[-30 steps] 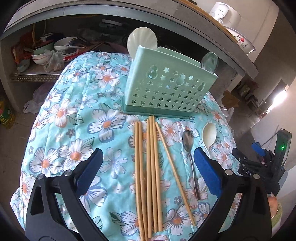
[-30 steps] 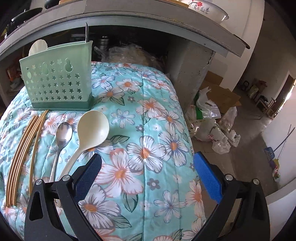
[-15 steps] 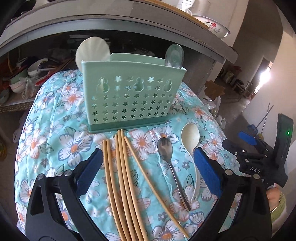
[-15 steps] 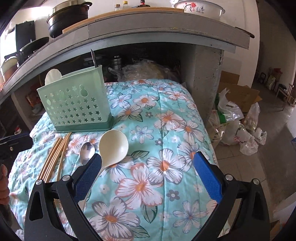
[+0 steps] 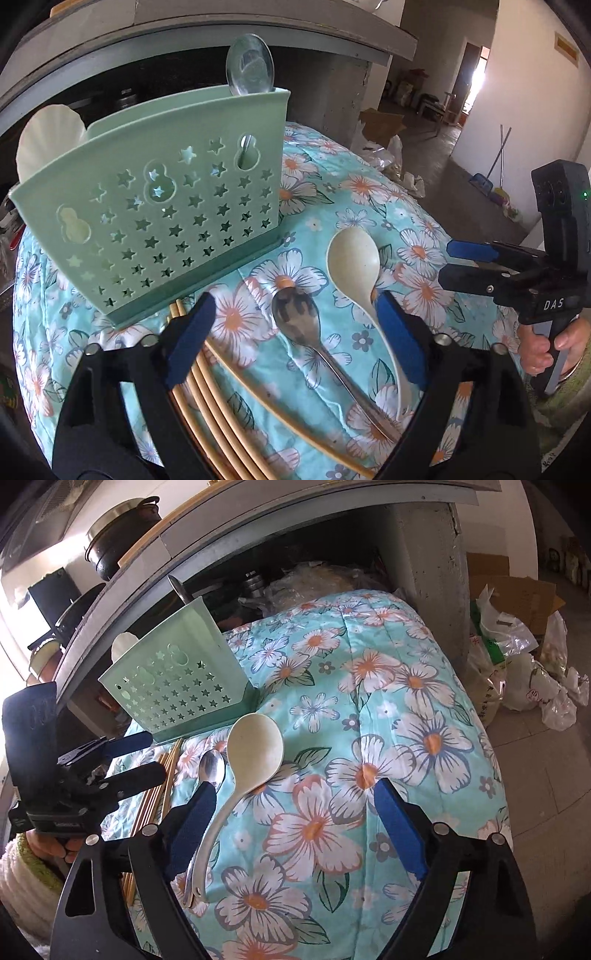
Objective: Organize utensils
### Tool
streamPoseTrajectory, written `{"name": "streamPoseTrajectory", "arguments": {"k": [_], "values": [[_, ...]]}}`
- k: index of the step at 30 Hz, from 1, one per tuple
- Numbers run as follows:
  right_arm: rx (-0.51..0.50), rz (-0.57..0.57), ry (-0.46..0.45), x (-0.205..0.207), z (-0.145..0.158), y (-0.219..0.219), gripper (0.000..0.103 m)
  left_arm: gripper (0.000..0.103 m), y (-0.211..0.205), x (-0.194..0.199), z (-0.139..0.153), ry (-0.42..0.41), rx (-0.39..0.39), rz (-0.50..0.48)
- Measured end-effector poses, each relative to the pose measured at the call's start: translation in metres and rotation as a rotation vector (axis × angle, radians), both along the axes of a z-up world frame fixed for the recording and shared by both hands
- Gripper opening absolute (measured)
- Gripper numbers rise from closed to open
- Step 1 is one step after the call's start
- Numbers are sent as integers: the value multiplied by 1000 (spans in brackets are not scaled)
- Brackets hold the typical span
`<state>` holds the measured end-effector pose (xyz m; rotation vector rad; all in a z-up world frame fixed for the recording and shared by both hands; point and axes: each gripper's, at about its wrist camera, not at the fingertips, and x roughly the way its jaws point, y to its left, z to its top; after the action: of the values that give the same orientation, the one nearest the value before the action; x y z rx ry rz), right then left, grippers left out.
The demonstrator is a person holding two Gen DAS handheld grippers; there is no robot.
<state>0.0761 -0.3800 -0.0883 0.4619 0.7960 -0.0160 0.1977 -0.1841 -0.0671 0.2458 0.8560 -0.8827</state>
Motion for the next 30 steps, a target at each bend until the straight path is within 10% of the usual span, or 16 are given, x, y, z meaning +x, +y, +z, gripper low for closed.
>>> {"name": "streamPoseTrajectory", "arguments": {"k": [6, 30], "values": [[22, 2, 1, 1, -4, -7, 77, 49, -15, 13, -15, 75, 16, -32], [39, -20, 27, -1, -8, -21, 55, 5, -28, 31, -44, 182, 112, 30]]}}
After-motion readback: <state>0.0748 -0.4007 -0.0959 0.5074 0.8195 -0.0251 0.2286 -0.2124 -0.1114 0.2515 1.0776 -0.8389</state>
